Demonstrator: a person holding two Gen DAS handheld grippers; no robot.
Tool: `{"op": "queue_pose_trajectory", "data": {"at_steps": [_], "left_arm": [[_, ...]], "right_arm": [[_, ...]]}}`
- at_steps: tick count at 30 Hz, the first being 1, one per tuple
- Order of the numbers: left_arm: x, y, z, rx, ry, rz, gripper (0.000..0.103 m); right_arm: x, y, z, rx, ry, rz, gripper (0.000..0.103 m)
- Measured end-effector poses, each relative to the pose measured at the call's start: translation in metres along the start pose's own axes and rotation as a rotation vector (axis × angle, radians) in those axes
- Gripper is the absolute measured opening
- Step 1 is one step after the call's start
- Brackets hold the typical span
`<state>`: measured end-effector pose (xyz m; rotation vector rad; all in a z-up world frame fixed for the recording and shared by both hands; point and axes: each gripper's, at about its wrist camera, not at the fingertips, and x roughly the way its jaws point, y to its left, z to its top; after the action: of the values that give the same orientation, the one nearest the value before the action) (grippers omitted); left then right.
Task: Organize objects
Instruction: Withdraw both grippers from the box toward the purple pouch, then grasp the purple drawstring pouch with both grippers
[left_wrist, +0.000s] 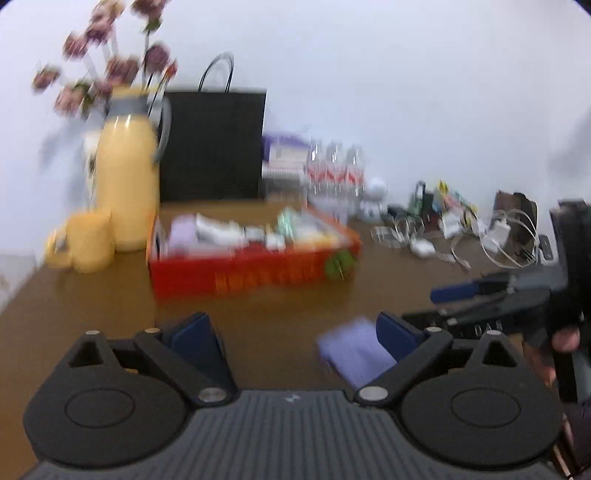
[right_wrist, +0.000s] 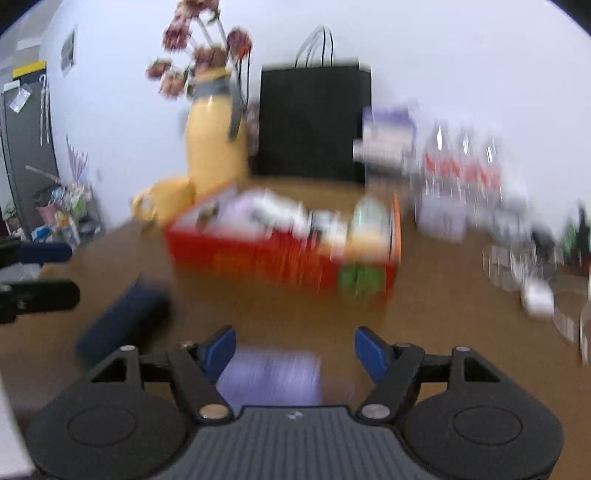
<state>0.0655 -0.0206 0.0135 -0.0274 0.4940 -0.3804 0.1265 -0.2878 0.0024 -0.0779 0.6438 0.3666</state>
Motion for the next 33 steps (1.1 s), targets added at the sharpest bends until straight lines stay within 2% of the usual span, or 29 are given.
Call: {"op": "queue_pose_trajectory", "data": {"at_steps": [3, 6, 8, 11, 16, 18, 20, 21, 23, 24, 25, 27, 28, 30, 31, 32, 33], "left_arm": [[-0.010, -0.009, -0.023, -0.023, 0.084, -0.005, 0.099], [-0.006, -0.014, -0.024, 0.017, 0.081, 0.028, 0.099], [0.003, -0.016, -0.021, 0.014, 0.087, 0.051, 0.099], [0.009, -0.021, -0.022, 0.031, 0.099, 0.037, 0.099], [0.020, -0.025, -0.031, 0.018, 0.149, -0.009, 0.099], [0.030, -0.024, -0.033, 0.014, 0.167, -0.001, 0.099], [0.036, -0.023, -0.033, 0.004, 0.174, -0.004, 0.099], [0.038, -0.022, -0.032, -0.001, 0.171, -0.002, 0.099], [0.042, -0.018, -0.030, -0.009, 0.167, 0.004, 0.098], [0.043, -0.015, -0.029, -0.020, 0.163, 0.008, 0.098], [0.045, -0.012, -0.028, -0.026, 0.166, 0.017, 0.098], [0.049, -0.007, -0.027, -0.036, 0.176, 0.031, 0.096], [0.051, -0.004, -0.028, -0.045, 0.184, 0.029, 0.094], [0.059, 0.000, -0.029, -0.061, 0.233, 0.007, 0.077], [0.064, 0.001, -0.031, -0.069, 0.265, -0.013, 0.063], [0.069, 0.000, -0.032, -0.074, 0.292, -0.040, 0.055], [0.073, -0.002, -0.033, -0.072, 0.307, -0.064, 0.054]], "right_arm": [[-0.022, 0.015, -0.049, 0.045, 0.083, -0.005, 0.071], [-0.036, 0.023, -0.073, 0.021, 0.107, -0.015, 0.071], [-0.037, 0.024, -0.079, 0.020, 0.111, -0.040, 0.070], [-0.034, 0.025, -0.079, 0.017, 0.099, -0.095, 0.069], [-0.020, 0.021, -0.077, 0.017, 0.072, -0.062, 0.066], [-0.005, 0.018, -0.073, 0.013, 0.100, -0.102, 0.061], [0.007, 0.016, -0.070, 0.037, 0.126, -0.137, 0.047], [0.008, 0.014, -0.066, 0.077, 0.144, -0.091, 0.042], [0.003, 0.015, -0.058, 0.155, 0.157, 0.186, 0.035], [-0.001, 0.016, -0.054, 0.170, 0.137, 0.294, 0.031], [-0.005, 0.018, -0.050, 0.162, 0.103, 0.292, 0.036], [-0.005, 0.019, -0.044, 0.115, 0.046, 0.171, 0.044], [0.001, 0.017, -0.042, 0.102, 0.042, 0.115, 0.044], [0.017, 0.012, -0.036, 0.078, 0.067, 0.048, 0.044], [0.026, 0.012, -0.033, 0.046, 0.064, 0.036, 0.044], [0.035, 0.012, -0.030, 0.007, 0.048, 0.042, 0.043], [0.046, 0.011, -0.026, -0.023, 0.042, 0.046, 0.042]]}}
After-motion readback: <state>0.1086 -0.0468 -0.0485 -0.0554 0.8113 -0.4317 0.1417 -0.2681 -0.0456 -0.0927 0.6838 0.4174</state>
